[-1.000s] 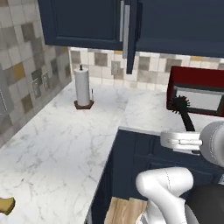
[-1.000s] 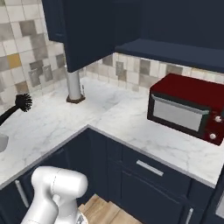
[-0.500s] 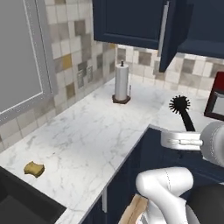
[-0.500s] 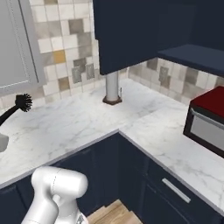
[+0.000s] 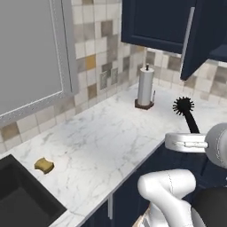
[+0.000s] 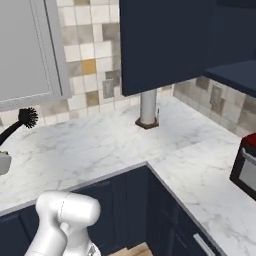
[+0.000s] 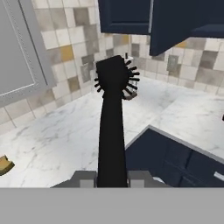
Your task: Locate and retrieve the sponge and dish brush from the cabinet. Place them next to the sink.
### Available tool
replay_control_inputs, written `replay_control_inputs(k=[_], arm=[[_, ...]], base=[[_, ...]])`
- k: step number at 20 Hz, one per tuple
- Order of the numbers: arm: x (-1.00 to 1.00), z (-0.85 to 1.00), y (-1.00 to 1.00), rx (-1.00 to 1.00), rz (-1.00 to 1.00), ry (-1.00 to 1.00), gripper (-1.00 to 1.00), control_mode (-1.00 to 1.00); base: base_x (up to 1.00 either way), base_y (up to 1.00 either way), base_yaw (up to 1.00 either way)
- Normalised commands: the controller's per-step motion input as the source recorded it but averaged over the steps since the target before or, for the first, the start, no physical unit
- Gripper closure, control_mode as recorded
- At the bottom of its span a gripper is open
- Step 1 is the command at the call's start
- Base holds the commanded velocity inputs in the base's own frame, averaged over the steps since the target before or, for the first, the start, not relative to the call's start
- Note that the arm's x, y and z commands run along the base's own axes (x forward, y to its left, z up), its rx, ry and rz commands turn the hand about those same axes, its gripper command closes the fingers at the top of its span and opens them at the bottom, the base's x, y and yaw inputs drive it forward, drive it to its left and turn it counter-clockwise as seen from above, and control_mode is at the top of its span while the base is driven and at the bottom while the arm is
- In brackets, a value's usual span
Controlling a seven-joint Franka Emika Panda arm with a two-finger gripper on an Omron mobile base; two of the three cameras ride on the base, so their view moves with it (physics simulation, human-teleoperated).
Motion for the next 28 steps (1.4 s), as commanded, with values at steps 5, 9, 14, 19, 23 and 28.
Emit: replay_control_inputs(k=[5, 9, 14, 19, 23, 28], arm=[[0.00, 0.00, 0.00, 0.00, 0.00, 0.00, 1.00, 1.00], [0.00, 0.00, 0.00, 0.00, 0.00, 0.00, 1.00, 1.00], [0.00, 0.00, 0.00, 0.00, 0.00, 0.00, 1.00, 1.00], [0.00, 0.00, 0.00, 0.00, 0.00, 0.00, 1.00, 1.00], [0.00, 0.00, 0.00, 0.00, 0.00, 0.00, 1.00, 1.00], [0.00, 0.00, 0.00, 0.00, 0.00, 0.00, 1.00, 1.00]], base=[[0.11, 0.36, 0.35], [-0.04, 0.25, 0.50], [-0.12, 0.33, 0.48], [-0.26, 0.47, 0.42], [-0.17, 0.44, 0.42], [0.08, 0.16, 0.24]])
